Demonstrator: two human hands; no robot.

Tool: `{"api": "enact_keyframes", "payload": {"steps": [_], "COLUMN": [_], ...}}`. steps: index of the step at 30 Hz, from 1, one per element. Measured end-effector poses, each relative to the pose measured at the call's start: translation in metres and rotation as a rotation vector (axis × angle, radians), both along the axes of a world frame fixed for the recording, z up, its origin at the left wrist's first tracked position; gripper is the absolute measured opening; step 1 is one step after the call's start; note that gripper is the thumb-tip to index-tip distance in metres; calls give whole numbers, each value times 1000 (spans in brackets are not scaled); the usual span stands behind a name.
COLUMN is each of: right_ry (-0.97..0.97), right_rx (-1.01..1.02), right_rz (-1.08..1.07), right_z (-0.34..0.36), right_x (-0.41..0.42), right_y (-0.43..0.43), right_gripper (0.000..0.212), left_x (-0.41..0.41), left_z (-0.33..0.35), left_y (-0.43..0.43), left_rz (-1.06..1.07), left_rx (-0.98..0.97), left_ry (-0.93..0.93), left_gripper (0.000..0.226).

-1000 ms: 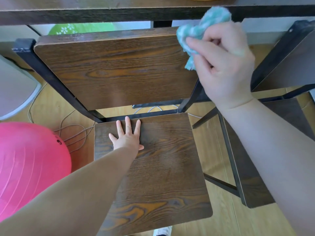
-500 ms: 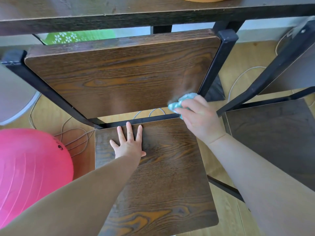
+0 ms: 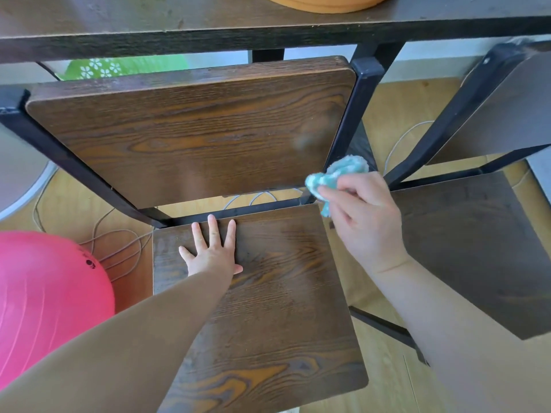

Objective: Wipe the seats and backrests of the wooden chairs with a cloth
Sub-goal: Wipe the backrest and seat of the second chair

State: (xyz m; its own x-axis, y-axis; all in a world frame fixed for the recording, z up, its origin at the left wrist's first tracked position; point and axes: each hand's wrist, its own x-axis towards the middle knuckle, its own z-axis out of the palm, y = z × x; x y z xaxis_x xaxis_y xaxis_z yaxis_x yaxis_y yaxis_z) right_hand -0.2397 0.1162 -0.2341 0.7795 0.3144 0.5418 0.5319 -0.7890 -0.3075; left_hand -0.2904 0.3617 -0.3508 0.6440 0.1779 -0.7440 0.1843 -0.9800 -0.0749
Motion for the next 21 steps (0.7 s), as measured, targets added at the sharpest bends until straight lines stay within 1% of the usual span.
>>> {"api": "enact_keyframes", "payload": {"steps": [3,6,8,11,16,21], "right_ry": [-166,-308,-345,-327,-251,-203], "right_rx": [52,68,55,39,66,65], "right_rz": [-89,-88,-73,-45,-16,-15], "right_z": [44,76,84,76,38,5], "right_x": [18,42,57,67,59,53], "right_y": [-7,-12,-12,-7,-3,-3], "right_gripper": [17,14,13,12,18,18], "left_x": [0,0,0,0,0,0], "left_z": [1,2,3,3,2,2], "left_y": [0,0,0,-1,-1,-3], "left_rz": [8,12,14,9,2,-9], "left_rx": [-3,-12,-16,-15,-11,11], "left_ry": [4,5,3,-7,1,5], "left_gripper": [99,100,100,100,100,98]}}
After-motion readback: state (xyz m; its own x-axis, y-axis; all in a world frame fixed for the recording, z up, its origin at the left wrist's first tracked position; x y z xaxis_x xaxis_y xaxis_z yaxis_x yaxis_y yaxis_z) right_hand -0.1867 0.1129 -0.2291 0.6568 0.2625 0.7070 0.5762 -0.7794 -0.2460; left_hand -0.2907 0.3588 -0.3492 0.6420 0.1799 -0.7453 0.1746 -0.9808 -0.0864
